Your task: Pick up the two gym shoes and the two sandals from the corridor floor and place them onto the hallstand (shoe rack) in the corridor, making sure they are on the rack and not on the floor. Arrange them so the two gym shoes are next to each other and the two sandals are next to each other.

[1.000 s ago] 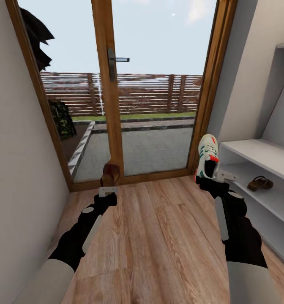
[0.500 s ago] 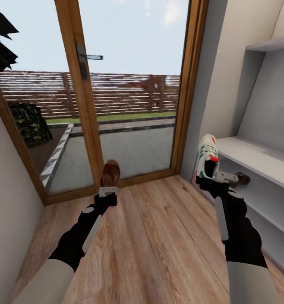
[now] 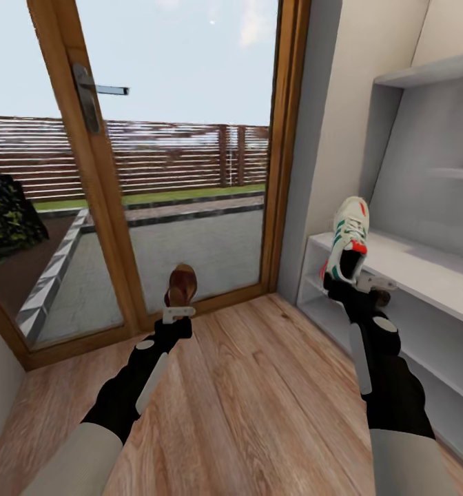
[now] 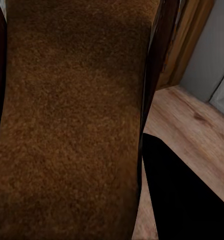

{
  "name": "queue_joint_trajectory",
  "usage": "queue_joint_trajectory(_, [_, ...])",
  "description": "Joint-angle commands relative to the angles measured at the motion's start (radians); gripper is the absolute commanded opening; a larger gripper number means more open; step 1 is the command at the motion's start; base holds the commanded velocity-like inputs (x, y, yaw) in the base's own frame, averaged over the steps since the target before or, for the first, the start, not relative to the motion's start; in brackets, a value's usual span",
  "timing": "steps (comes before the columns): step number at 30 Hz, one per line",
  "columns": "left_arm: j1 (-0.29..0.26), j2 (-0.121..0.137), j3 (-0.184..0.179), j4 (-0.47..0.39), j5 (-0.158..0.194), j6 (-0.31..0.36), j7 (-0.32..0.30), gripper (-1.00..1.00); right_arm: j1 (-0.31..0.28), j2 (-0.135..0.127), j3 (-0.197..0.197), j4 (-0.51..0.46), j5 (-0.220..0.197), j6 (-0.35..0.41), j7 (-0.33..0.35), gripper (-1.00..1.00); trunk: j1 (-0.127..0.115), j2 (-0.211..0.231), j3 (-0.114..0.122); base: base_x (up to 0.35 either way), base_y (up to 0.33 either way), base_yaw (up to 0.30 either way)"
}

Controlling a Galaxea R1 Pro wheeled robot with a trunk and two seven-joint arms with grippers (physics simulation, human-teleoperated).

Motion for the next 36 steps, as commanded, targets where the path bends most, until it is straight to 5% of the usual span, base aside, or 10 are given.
queue_joint_trajectory(1, [0.0,0.001,-0.003,0.002,0.007,0.005,0.007,-1.0,0.004,0.001,0.0,0.004,-0.005,-0.036,-0.004,-1.0,0.0,0.0,0.0,0.219,0.0,-0.262])
queue_joint_trajectory(5, [0.0,0.001,-0.003,0.015,0.005,0.004,0.006,-1.0,0.04,0.006,0.001,0.131,-0.006,-0.266,-0.009,-1.0,0.0,0.0,0.004,0.172,0.0,-0.262])
queue_joint_trajectory(6, [0.0,0.001,-0.004,0.015,0.005,0.004,0.006,-1.0,0.041,0.007,0.001,0.146,-0.006,-0.274,-0.01,-1.0,0.0,0.0,0.005,0.045,0.0,-0.262])
queue_joint_trajectory(19, [0.0,-0.001,-0.004,0.015,0.005,0.004,0.006,-1.0,0.044,0.007,0.001,0.173,-0.007,-0.288,-0.009,-1.0,0.0,0.0,0.017,0.027,0.017,-0.262])
queue_joint_trajectory(36, [0.0,-0.001,-0.005,0.015,0.005,0.003,0.006,-1.0,0.044,0.006,0.001,0.173,-0.011,-0.288,-0.009,-1.0,0.0,0.0,0.033,0.175,0.257,-0.262])
